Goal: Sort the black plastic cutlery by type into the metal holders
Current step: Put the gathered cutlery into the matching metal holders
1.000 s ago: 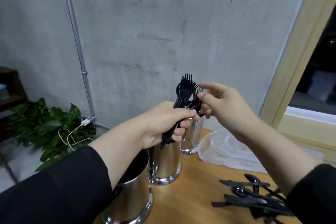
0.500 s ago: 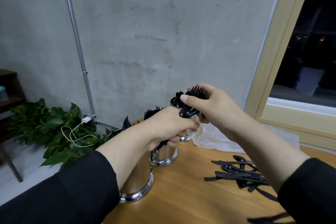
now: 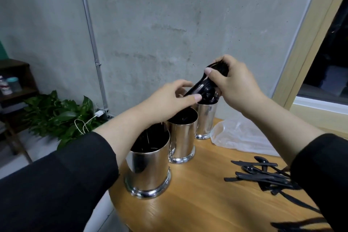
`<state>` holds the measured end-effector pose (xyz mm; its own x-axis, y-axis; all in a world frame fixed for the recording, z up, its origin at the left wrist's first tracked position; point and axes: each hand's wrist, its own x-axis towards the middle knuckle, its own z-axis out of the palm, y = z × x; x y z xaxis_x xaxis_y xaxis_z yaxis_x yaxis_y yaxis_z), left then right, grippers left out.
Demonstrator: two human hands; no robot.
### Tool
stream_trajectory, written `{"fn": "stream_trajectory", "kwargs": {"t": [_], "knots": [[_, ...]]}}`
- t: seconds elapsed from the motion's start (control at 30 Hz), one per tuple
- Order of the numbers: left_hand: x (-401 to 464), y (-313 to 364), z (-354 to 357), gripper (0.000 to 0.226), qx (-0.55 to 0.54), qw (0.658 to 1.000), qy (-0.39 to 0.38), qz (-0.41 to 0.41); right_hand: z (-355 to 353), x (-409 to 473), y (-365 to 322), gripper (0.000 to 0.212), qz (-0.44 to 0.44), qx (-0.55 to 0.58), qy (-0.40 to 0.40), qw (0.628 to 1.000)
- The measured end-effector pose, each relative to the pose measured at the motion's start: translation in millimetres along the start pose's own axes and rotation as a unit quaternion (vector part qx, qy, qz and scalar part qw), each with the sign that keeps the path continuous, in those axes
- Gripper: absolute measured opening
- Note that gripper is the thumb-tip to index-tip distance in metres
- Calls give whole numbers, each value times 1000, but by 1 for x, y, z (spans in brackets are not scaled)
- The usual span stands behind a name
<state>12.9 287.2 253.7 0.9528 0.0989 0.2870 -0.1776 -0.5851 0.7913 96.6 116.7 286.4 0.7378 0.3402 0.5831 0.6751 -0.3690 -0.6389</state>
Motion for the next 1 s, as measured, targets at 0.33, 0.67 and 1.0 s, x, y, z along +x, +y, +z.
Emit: {"fn": "stream_trajectory", "kwargs": {"t": [0.33,0.67,1.0], "knots": [[47,-50,-31,36,11,992,19,-121,47,50,31,17,-74,-157,-70,982],[61,-71,-25,39,-18,987,-53,-151,80,44,59,17,-120,-183,-140,966],[56,-71,-14,21,-19,982,-112,-150,105,25,85,20,-132,-175,-161,962]]}}
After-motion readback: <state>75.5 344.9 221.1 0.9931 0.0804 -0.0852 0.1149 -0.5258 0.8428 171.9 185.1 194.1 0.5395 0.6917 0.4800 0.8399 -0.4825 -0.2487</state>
